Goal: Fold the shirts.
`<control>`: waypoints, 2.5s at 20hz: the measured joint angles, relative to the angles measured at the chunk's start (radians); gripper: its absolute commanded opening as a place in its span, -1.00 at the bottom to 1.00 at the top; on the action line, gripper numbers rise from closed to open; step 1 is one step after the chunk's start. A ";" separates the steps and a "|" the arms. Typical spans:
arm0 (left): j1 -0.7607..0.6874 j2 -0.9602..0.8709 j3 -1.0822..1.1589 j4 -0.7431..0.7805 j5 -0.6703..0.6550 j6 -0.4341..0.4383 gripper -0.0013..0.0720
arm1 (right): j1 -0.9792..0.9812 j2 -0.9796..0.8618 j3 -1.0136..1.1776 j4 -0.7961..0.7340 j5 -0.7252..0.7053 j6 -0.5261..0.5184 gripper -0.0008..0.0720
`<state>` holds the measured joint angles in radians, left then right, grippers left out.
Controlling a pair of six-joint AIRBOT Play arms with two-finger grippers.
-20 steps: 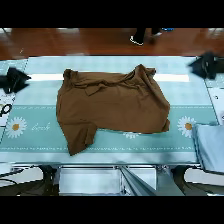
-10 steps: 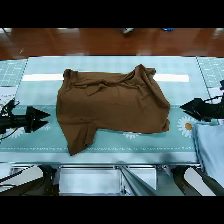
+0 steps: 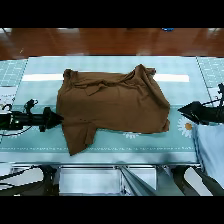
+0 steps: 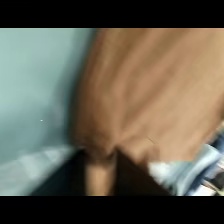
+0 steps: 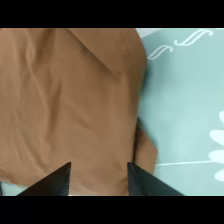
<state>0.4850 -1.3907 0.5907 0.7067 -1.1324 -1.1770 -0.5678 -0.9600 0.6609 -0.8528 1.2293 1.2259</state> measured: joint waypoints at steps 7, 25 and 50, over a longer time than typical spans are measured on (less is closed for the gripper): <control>-0.061 -0.010 0.038 0.003 0.035 0.026 -0.93 | -0.038 -0.031 -0.049 -0.151 0.001 0.090 0.14; -0.068 -0.010 0.058 0.001 0.029 0.040 -0.93 | 0.091 -0.328 -0.114 0.046 -0.092 0.004 -0.90; -0.037 0.637 1.160 -0.102 -0.086 -0.087 -0.93 | 0.116 0.170 1.282 -0.059 0.195 0.175 -0.90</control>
<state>0.4484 -0.7540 1.7512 0.6044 -1.2182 -1.2636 -0.4522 -0.7898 1.9427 -0.9119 1.4246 1.4010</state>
